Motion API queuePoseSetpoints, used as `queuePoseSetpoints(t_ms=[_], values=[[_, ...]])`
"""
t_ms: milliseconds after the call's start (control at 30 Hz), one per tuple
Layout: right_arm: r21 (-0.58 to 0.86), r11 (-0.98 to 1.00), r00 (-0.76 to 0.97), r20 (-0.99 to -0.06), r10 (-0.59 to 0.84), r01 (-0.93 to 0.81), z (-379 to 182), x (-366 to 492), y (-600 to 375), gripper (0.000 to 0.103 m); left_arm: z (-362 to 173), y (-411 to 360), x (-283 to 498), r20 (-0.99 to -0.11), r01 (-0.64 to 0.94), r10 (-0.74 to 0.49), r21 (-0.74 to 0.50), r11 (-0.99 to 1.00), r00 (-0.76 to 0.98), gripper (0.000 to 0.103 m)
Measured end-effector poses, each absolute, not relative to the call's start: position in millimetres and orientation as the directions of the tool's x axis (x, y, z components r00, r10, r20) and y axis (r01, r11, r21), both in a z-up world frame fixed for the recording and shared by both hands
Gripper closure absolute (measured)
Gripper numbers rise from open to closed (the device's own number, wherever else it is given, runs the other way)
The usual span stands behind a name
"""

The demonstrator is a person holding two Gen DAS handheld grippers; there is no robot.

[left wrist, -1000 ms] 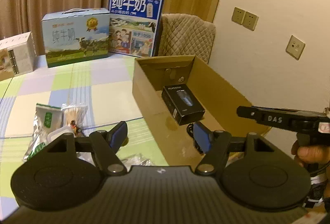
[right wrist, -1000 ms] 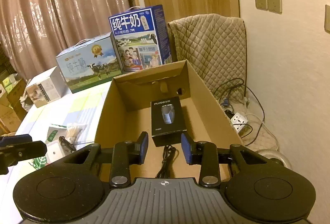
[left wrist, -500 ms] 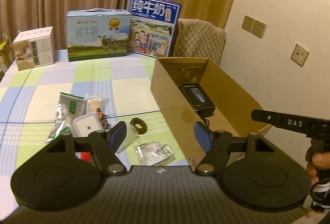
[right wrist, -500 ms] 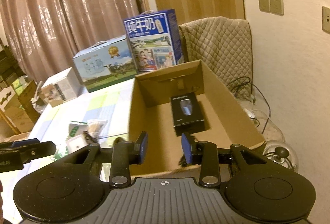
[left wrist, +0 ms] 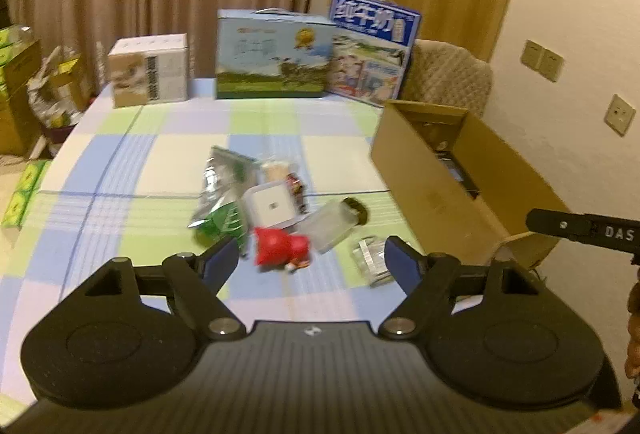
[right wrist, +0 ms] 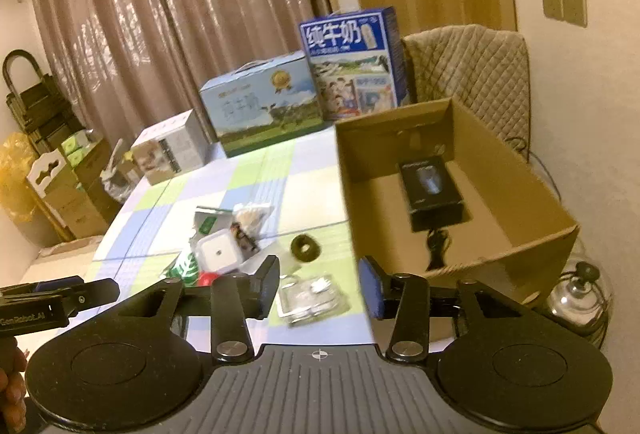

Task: Organize objects
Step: 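Move both tools back over the remaining items on the table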

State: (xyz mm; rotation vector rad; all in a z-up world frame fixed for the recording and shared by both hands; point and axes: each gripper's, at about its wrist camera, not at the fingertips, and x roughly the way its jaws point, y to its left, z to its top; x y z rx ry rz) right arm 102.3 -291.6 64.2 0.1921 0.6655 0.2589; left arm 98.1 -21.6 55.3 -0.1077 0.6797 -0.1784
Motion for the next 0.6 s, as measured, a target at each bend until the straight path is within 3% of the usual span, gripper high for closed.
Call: queuePoseSetpoints(t_ms=[333,600], values=[[0.230,0.947,0.715,-0.621,0.320,-0.225,39,93,-259,0.040,36,13,91,-0.642,0.056,-0.146,-0.159,0.986,0.753,0.021],[0.175,0.953,0.712,-0.634,0.301,-0.247,17,104,-232,0.027,21,22,102,-0.660,0.032,-0.108,-0.127,0.991,0.743,0.010]])
